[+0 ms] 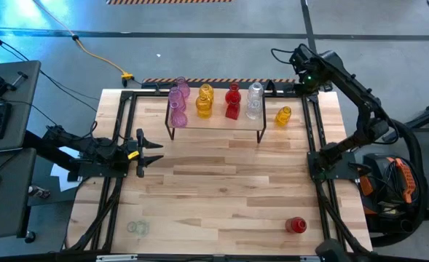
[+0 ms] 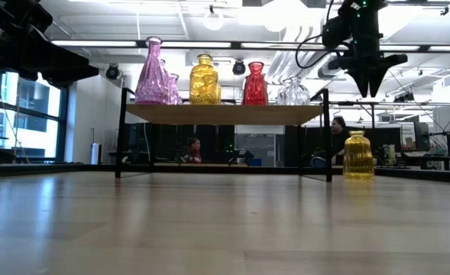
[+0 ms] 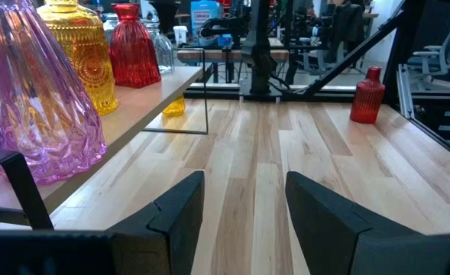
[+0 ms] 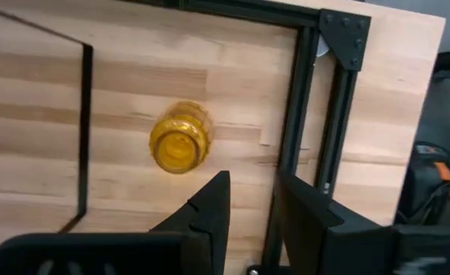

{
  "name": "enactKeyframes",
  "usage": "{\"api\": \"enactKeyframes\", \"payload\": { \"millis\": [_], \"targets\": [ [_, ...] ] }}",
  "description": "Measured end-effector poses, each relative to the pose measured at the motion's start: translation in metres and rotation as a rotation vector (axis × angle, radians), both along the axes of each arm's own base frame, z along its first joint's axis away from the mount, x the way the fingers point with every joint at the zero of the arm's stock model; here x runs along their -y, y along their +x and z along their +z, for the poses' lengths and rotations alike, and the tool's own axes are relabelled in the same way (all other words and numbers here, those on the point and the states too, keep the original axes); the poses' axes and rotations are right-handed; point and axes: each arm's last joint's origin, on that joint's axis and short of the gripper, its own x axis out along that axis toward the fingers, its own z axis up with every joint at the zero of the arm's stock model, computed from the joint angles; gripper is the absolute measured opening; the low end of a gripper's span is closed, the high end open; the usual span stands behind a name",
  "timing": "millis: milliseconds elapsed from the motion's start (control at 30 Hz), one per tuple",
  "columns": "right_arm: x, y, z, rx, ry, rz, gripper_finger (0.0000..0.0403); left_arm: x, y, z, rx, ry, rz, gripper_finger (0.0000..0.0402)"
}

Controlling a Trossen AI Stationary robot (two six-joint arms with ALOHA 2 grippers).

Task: Sort vases onto shelf
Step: Put the yellow vase on the shelf aligned with the other yellow vases

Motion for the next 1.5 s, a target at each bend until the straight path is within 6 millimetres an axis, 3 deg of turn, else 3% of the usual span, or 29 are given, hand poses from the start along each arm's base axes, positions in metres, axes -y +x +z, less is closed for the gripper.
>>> {"api": "enactKeyframes", "payload": {
  "millis": [233, 667, 1300, 1500],
  "targets": [
    [0.004, 0.003, -0.003, 0.092, 0.001, -0.016, 0.0087, 0.000, 0.000, 0.000, 0.001, 0.000, 0.000, 0.0177],
    [0.006, 0.008, -0.074, 0.158, 0.090, 0.000, 0.0087, 0.000, 0.000, 0.000, 0.000, 0.000, 0.000, 0.0177],
    [0.002, 0.005, -0.102, 0.120, 0.092, -0.006, 0.0087, 0.000, 0.000, 0.000, 0.000, 0.000, 0.000, 0.0177],
    [0.002, 0.004, -0.105, 0.094, 0.072, 0.010, 0.0036, 0.000, 0.000, 0.000, 0.000, 0.000, 0.000, 0.0177]
  ]
}}
